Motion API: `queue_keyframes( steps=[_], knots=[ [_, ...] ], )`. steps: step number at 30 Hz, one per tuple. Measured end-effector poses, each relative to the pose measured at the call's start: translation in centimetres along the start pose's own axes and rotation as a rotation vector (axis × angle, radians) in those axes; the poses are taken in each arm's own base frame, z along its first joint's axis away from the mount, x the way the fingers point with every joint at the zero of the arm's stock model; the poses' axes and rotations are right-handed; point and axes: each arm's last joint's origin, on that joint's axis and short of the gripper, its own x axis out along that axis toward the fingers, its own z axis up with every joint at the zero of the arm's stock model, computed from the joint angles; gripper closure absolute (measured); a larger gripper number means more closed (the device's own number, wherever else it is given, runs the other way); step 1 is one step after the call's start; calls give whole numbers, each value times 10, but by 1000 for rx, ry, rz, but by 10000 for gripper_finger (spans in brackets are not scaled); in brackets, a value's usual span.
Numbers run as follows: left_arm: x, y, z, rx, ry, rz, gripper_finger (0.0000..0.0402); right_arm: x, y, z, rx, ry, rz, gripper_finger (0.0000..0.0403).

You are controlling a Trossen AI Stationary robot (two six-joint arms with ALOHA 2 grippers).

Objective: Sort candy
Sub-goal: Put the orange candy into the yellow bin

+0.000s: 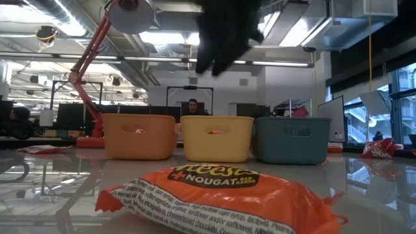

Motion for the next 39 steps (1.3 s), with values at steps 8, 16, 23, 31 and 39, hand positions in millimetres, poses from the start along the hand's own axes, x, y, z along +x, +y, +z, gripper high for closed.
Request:
queue_keyframes(
  steps=[8,16,23,31,39],
  knots=[
    [0,0,0,11,-17,6,329,-50,66,-46,-171,-27,218,166],
    [0,0,1,24,-19,7,329,-53,115,-97,-183,-52,512,166],
    [0,1,1,42,-25,12,329,-26,134,-123,-173,-114,421,166],
    [0,0,1,44,-32,12,329,10,150,-136,-157,-116,407,166],
    [0,0,1,44,-33,13,329,28,154,-144,-129,-94,388,166]
  ],
)
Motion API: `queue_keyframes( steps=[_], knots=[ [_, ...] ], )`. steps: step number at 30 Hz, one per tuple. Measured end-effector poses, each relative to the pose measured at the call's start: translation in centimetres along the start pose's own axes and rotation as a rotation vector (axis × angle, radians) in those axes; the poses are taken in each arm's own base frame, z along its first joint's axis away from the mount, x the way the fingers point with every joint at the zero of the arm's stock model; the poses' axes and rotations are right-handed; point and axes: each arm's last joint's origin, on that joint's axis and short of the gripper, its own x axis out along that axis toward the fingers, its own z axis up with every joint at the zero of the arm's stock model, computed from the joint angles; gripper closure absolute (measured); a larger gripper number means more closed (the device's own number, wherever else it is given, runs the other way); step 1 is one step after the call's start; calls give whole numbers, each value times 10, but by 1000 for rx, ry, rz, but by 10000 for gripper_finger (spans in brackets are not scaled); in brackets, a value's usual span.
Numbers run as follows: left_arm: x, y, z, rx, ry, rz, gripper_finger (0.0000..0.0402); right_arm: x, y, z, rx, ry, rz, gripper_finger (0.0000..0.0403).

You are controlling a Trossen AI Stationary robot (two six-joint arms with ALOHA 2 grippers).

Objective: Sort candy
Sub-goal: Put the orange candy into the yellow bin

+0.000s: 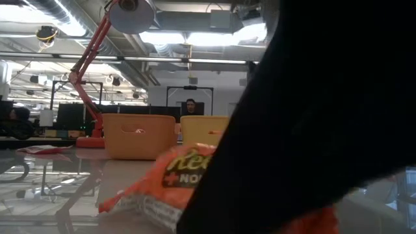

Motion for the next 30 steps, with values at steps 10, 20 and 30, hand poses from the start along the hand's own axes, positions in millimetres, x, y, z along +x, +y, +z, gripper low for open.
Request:
queue_keyframes(
  steps=[10,20,30],
  knots=[
    [0,0,0,0,0,0,329,2,-2,2,18,-21,-21,270],
    [0,0,0,0,0,0,329,1,-5,16,43,-42,0,359],
    [0,0,0,20,1,0,329,-30,-31,71,31,-111,-78,358]
  ],
)
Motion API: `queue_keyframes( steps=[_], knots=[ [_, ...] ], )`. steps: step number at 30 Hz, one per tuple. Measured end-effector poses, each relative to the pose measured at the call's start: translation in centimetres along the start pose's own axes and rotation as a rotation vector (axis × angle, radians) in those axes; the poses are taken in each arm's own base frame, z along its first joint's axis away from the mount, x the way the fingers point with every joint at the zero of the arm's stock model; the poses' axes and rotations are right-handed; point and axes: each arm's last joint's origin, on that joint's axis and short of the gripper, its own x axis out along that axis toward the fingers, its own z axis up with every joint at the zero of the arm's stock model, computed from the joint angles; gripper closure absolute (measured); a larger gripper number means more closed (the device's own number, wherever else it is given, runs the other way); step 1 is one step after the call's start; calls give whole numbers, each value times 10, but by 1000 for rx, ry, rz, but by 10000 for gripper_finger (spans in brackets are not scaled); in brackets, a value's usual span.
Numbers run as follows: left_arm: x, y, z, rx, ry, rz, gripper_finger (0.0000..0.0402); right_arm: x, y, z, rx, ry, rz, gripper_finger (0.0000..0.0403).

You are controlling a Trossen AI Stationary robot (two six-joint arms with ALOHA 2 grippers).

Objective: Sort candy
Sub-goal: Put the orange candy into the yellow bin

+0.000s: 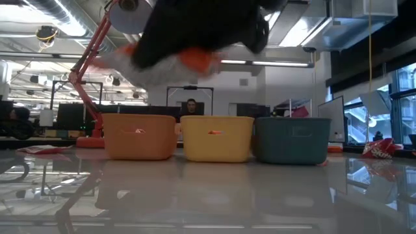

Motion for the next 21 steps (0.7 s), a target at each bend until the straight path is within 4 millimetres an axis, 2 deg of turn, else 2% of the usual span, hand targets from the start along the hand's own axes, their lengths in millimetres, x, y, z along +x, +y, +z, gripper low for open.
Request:
queue_keyframes(
  steps=[4,9,16,21],
  knots=[
    [0,0,0,6,0,-1,329,-15,-28,21,23,4,-104,359],
    [0,0,0,6,0,0,329,-18,-71,34,48,85,-263,360],
    [0,0,0,1,0,0,329,3,-140,41,105,216,-441,360],
    [0,0,0,-17,0,-1,329,21,-177,38,153,270,-463,361]
  ],
)
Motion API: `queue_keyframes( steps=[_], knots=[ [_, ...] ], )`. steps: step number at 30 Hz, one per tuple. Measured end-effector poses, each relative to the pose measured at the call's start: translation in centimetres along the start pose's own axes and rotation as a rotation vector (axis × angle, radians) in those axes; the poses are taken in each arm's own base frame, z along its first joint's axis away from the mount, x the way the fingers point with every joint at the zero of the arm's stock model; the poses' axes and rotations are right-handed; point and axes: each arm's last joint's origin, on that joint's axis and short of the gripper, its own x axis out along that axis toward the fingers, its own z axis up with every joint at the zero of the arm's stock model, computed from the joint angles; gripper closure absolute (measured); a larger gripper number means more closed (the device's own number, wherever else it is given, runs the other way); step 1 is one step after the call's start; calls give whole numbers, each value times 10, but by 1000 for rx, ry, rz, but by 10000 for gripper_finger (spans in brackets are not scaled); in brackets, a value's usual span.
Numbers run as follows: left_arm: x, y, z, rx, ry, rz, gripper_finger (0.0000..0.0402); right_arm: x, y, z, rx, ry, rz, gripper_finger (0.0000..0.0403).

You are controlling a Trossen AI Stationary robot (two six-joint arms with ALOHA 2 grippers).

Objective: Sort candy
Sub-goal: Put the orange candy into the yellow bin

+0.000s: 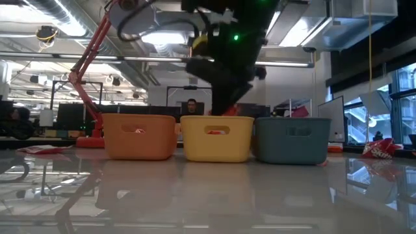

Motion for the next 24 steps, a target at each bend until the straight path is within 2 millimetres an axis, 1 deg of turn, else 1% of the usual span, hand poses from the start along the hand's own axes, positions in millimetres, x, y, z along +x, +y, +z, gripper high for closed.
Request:
queue_keyframes(
  steps=[5,10,12,15,21,24],
  knots=[
    [0,0,0,-1,0,0,329,21,-14,3,38,37,19,361],
    [0,0,0,-1,0,0,329,26,-17,3,42,54,46,360],
    [0,0,0,-1,0,0,329,25,-15,3,44,41,41,352],
    [0,0,0,-1,0,0,329,25,-16,3,64,42,36,326],
    [0,0,0,-4,0,0,329,25,-16,3,69,41,34,262],
    [0,0,0,-5,0,0,329,25,-16,3,68,43,32,238]
  ],
)
